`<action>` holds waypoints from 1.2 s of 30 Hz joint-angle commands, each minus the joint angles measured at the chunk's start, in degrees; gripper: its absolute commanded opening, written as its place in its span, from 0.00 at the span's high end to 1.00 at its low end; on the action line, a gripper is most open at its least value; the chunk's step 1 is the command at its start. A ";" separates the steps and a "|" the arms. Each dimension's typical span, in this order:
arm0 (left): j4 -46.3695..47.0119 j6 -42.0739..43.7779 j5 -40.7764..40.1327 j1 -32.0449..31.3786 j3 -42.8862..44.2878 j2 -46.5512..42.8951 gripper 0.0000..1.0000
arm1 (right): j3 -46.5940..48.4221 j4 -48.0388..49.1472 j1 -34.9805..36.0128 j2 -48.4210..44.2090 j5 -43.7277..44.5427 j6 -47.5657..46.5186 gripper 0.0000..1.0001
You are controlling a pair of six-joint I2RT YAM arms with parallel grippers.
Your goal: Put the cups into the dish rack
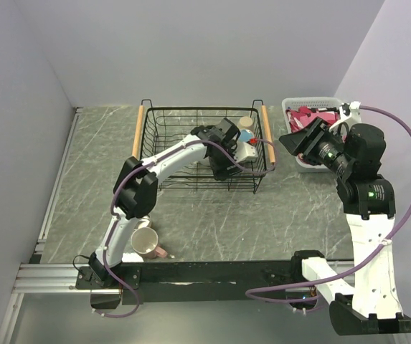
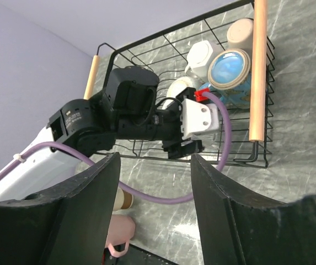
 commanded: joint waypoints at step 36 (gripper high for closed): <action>8.49 -13.33 30.00 4.89 0.94 -6.30 0.03 | -6.12 3.92 -2.73 -3.87 -0.04 3.80 0.43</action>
